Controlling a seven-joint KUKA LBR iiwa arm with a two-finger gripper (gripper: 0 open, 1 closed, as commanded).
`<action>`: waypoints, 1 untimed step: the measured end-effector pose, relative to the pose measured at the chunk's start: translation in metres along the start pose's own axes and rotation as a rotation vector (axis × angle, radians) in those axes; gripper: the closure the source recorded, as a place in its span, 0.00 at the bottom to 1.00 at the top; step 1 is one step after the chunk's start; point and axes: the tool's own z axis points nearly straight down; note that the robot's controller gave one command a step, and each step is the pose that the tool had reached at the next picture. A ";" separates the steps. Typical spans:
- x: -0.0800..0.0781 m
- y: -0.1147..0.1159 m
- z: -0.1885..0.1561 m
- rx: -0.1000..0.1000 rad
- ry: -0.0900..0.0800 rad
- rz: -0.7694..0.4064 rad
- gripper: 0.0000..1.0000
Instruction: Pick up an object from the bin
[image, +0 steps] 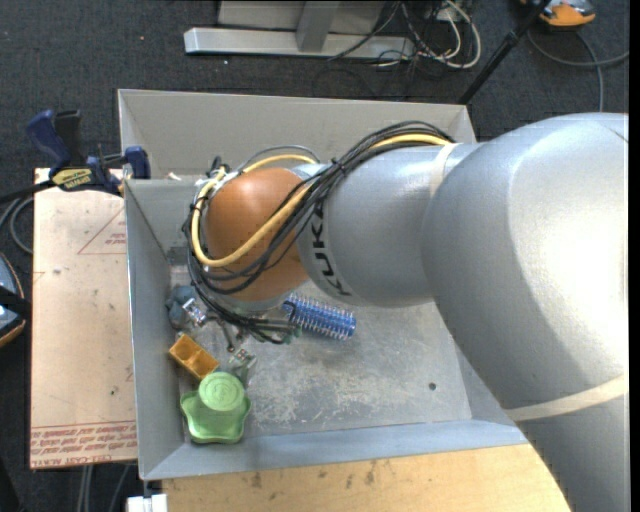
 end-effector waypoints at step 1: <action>0.032 0.046 0.000 0.020 -0.026 -0.054 0.00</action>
Offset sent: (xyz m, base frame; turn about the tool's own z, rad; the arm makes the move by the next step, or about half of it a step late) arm -0.0676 0.0149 -0.0085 -0.0560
